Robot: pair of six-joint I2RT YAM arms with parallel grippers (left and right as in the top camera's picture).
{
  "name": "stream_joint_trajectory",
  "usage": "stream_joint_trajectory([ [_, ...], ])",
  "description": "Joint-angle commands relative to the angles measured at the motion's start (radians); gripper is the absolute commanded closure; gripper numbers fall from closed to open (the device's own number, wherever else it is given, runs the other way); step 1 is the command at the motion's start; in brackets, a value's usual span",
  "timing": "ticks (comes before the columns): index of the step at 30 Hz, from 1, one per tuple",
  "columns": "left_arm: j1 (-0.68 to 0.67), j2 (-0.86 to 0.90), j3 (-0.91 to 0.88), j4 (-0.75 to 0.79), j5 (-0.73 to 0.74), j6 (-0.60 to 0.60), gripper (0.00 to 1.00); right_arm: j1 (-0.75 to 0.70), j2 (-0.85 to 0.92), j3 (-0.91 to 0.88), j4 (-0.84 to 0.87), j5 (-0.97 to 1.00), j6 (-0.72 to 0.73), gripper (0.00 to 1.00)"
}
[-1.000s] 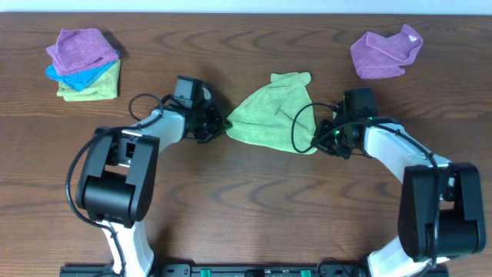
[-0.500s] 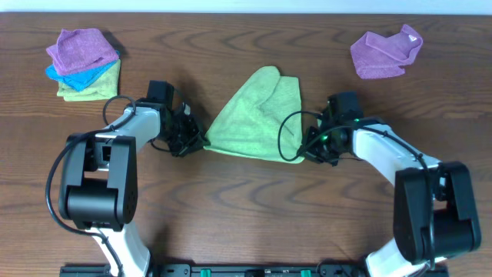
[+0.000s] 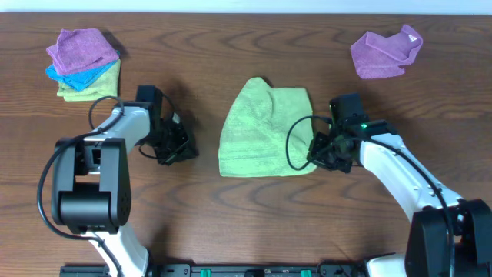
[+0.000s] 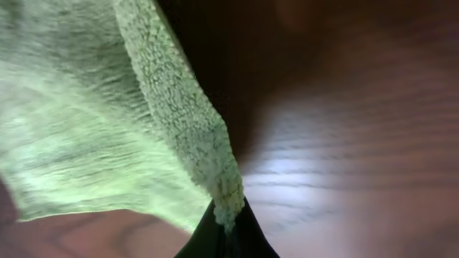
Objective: Fold the cloth
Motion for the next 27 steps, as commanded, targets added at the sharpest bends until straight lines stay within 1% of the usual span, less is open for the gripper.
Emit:
stream_joint_trajectory([
  [1, 0.011, 0.013, -0.013, -0.023, -0.092, 0.032, 0.94, -0.002, -0.006, -0.005, -0.003, 0.068, 0.013, 0.98],
  [6, 0.009, 0.013, -0.013, -0.018, -0.008, 0.032, 0.94, -0.002, -0.006, -0.005, 0.040, 0.068, 0.030, 0.99],
  [12, -0.003, 0.013, -0.013, -0.023, 0.076, 0.032, 0.94, -0.003, -0.006, -0.005, 0.051, 0.068, 0.047, 0.99],
  [17, -0.065, 0.013, -0.015, -0.024, 0.082, 0.020, 0.94, -0.003, -0.006, -0.005, 0.064, 0.063, 0.051, 0.99],
  [19, -0.098, 0.013, -0.016, -0.024, 0.108, 0.012, 0.82, -0.002, -0.006, -0.005, 0.064, 0.060, 0.051, 0.98],
  [22, -0.149, 0.013, -0.016, -0.043, 0.158, 0.006, 0.69, -0.002, -0.006, -0.005, 0.064, 0.060, 0.051, 0.99],
  [23, -0.166, 0.013, -0.016, -0.051, 0.165, 0.005, 0.66, -0.002, -0.006, -0.005, 0.064, 0.056, 0.050, 0.99],
  [25, -0.192, 0.013, -0.016, -0.056, 0.165, 0.006, 0.62, -0.002, -0.006, -0.005, 0.065, 0.048, 0.050, 0.98],
  [27, -0.203, 0.013, -0.016, -0.055, 0.164, 0.005, 0.61, -0.002, -0.006, -0.005, 0.065, 0.048, 0.050, 0.99],
])
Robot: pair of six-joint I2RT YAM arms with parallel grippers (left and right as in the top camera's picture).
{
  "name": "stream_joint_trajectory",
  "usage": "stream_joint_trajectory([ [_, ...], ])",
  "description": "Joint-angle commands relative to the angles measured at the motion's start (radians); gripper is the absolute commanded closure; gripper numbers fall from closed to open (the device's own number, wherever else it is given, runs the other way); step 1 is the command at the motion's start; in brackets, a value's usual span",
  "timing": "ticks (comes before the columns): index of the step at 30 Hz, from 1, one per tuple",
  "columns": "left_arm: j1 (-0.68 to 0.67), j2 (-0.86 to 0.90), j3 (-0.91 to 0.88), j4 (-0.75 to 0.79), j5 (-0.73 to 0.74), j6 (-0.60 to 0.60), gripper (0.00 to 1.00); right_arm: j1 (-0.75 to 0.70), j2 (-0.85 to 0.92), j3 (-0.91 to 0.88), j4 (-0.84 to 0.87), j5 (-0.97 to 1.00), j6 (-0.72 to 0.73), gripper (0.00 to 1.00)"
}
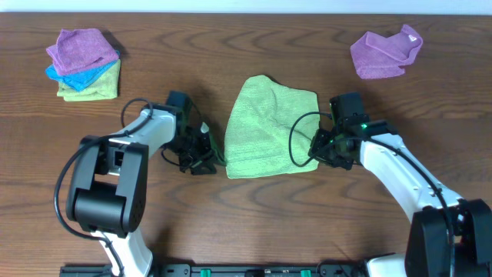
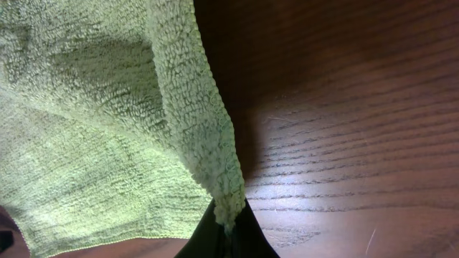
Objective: Fold the cloth
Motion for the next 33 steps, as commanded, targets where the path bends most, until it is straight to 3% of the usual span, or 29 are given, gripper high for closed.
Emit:
stream_joint_trajectory([
  [1, -0.011, 0.013, -0.011, -0.005, 0.021, 0.003, 0.60, -0.002, -0.006, -0.005, 0.002, -0.003, 0.014, 0.99],
  [6, -0.021, 0.013, -0.011, 0.000, 0.002, -0.021, 0.49, -0.002, -0.006, -0.005, 0.006, -0.005, 0.014, 0.99],
  [8, -0.034, 0.013, -0.011, 0.006, -0.024, -0.026, 0.25, -0.002, -0.006, -0.005, 0.008, -0.005, 0.014, 0.99],
  [10, -0.056, 0.013, -0.012, 0.018, -0.041, -0.039, 0.14, -0.002, -0.006, -0.005, 0.008, -0.008, 0.014, 0.99],
  [12, -0.082, 0.013, -0.012, 0.044, -0.046, -0.064, 0.10, -0.002, -0.006, -0.005, 0.010, -0.008, 0.014, 0.99],
  [16, -0.132, 0.013, -0.014, 0.111, -0.052, -0.132, 0.12, -0.003, -0.006, -0.005, 0.010, -0.017, 0.013, 0.99],
  [18, -0.150, 0.013, -0.014, 0.127, -0.076, -0.166, 0.17, -0.003, -0.006, -0.005, 0.010, -0.019, 0.014, 0.99],
  [21, -0.177, 0.013, -0.016, 0.152, -0.108, -0.198, 0.34, -0.002, -0.006, -0.005, 0.010, -0.020, 0.014, 0.99],
  [23, -0.191, 0.013, -0.019, 0.174, -0.117, -0.217, 0.51, -0.003, -0.006, -0.005, 0.010, -0.022, 0.013, 0.99],
  [26, -0.216, 0.013, -0.024, 0.203, -0.150, -0.247, 0.86, -0.003, -0.006, -0.005, 0.011, -0.028, 0.013, 0.99],
  [28, -0.222, 0.013, -0.024, 0.222, -0.152, -0.245, 0.94, -0.003, -0.006, -0.005, 0.011, -0.031, 0.013, 0.99],
  [33, -0.201, 0.013, -0.023, 0.295, -0.156, -0.188, 0.94, -0.003, -0.006, -0.005, 0.040, -0.035, 0.001, 0.99],
])
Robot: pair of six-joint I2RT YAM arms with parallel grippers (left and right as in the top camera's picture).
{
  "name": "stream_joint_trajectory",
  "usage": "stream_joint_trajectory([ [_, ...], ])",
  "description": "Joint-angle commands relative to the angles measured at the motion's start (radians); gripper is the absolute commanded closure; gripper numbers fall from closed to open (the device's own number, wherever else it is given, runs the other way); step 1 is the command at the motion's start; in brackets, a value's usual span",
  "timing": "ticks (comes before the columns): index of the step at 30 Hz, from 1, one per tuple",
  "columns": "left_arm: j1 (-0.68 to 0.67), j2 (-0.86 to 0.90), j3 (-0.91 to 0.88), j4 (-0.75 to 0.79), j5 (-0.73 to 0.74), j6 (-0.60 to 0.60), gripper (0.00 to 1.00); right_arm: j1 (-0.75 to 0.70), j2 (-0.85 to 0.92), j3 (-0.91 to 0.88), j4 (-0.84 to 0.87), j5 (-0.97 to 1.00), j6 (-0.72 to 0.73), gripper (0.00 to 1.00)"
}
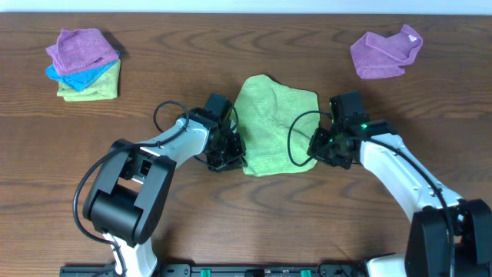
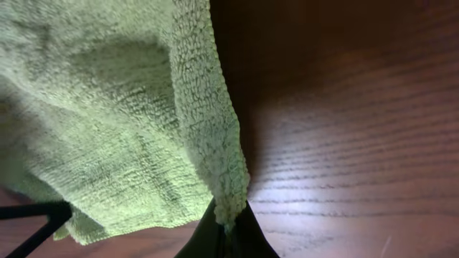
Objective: Fold the cloth
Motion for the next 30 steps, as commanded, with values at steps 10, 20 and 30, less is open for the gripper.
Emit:
stream_joint_trajectory([
  [10, 0.330, 0.017, -0.013, 0.005, 0.004, 0.146, 0.94, 0.000, -0.002, -0.005, 0.305, -0.075, 0.008, 0.99],
  [20, 0.396, 0.017, -0.013, -0.048, 0.090, 0.218, 0.94, 0.023, 0.039, -0.005, 0.289, -0.115, 0.037, 0.99],
  [30, 0.390, 0.017, -0.022, -0.208, 0.012, 0.228, 0.67, 0.039, 0.039, -0.005, 0.283, -0.132, 0.049, 0.99],
])
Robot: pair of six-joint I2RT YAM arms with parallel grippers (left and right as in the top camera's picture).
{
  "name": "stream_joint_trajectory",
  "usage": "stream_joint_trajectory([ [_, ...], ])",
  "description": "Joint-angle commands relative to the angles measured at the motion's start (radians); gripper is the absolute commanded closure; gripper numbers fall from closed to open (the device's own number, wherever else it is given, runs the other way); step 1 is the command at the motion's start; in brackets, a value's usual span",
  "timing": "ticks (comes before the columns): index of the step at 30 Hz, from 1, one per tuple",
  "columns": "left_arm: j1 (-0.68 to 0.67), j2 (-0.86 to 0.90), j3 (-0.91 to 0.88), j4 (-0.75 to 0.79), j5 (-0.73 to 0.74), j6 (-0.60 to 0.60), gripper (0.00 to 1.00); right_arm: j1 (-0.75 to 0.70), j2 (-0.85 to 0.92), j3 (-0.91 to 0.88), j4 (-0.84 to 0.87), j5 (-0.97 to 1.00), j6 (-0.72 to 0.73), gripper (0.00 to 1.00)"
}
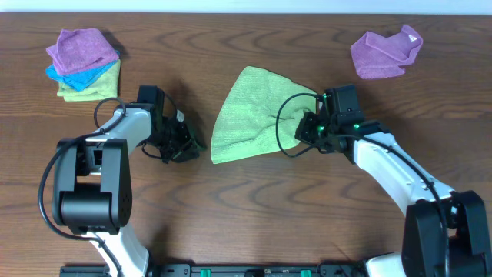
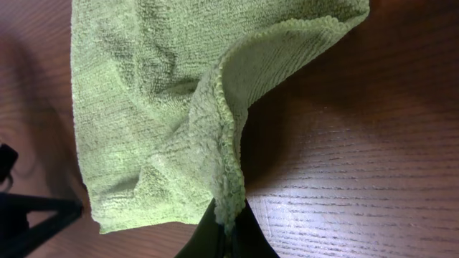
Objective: Fold the cloth
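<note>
The green cloth [image 1: 252,115] lies mid-table in a fan shape, narrow at the back and wider toward its front left corner. In the right wrist view the cloth [image 2: 150,93] rises in a ridge from the table up into the jaws. My right gripper [image 1: 309,129] is at the cloth's right side, shut on a pinched corner [image 2: 228,208]. My left gripper [image 1: 184,146] sits on the table left of the cloth, apart from it, its dark fingers [image 2: 43,209] spread and empty.
A stack of folded purple, blue and yellow-green cloths [image 1: 83,63] sits at the back left. A crumpled purple cloth [image 1: 384,52] lies at the back right. Bare wooden table [image 1: 254,208] stretches in front of the green cloth.
My left gripper was at the cloth's left edge and is now further left, apart from it. The cloth reaches further left. My right gripper has moved back and slightly left, still pinching the corner.
At first my left gripper was far left of the cloth and the right one was pinching the front right corner. The left gripper then stood closer, then at the cloth's left edge with the cloth narrowed. Now it is back at the left and the cloth is fanned out.
</note>
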Motion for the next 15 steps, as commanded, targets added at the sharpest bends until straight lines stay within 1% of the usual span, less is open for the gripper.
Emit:
stream_joint_trajectory([
  [1, -0.002, 0.016, -0.027, -0.016, -0.056, 0.013, 0.64, 0.007, 0.004, -0.001, 0.000, -0.022, 0.018, 0.99],
  [3, -0.003, 0.016, -0.045, 0.003, -0.048, 0.012, 0.59, 0.007, 0.004, -0.001, -0.001, -0.022, 0.018, 0.99],
  [6, -0.013, 0.016, -0.084, 0.060, -0.021, -0.005, 0.44, 0.008, 0.004, -0.001, -0.001, -0.029, 0.022, 0.99],
  [11, -0.062, 0.016, -0.131, 0.165, -0.012, -0.050, 0.27, 0.008, 0.004, -0.001, -0.001, -0.038, 0.025, 0.99],
  [13, -0.088, 0.016, -0.134, 0.191, -0.013, -0.061, 0.20, 0.008, 0.004, -0.001, 0.000, -0.049, 0.029, 0.99],
  [15, -0.121, 0.016, -0.134, 0.224, -0.020, -0.082, 0.18, 0.008, 0.004, -0.001, 0.000, -0.052, 0.032, 0.99],
])
